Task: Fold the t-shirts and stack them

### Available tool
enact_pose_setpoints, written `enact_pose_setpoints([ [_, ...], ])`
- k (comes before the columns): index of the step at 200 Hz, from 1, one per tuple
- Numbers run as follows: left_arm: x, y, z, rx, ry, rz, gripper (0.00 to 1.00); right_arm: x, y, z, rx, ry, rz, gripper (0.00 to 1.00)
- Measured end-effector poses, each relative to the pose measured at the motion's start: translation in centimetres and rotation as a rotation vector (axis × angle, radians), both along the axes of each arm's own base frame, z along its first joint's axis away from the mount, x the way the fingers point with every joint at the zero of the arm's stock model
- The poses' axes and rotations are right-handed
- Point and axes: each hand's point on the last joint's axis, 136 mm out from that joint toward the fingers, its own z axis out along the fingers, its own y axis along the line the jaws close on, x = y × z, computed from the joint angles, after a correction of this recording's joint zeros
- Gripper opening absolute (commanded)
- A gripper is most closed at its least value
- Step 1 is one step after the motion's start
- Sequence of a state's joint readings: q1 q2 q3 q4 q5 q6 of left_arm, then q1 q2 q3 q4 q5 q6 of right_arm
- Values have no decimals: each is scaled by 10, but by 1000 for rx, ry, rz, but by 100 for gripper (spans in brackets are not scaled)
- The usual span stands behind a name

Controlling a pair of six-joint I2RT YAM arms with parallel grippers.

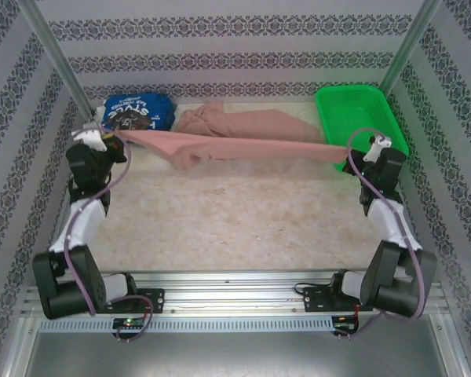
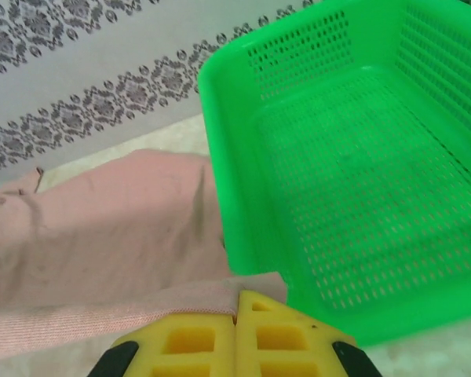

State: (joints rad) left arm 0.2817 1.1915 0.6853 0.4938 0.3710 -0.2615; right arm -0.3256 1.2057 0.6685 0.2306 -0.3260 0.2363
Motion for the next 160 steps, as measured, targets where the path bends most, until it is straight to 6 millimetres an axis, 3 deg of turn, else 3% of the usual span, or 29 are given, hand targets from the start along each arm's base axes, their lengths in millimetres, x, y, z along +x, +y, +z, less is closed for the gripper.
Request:
enact_pose_setpoints([
  [18, -23, 0, 6, 22, -67, 40, 0, -16, -4, 10, -29, -46, -41, 0],
  [40, -29, 0, 6, 20, -88, 49, 0, -28, -11, 22, -59, -102, -86, 0],
  [61, -30, -8, 9, -5, -97, 29, 0, -40, -18, 17, -63, -100, -128, 0],
  [110, -37, -48, 22, -24, -128, -52, 0, -66, -20, 4, -29, -87, -191, 0],
  [160, -91, -52, 16, -70, -132, -26, 0, -99, -3, 25, -19, -139, -201, 0],
])
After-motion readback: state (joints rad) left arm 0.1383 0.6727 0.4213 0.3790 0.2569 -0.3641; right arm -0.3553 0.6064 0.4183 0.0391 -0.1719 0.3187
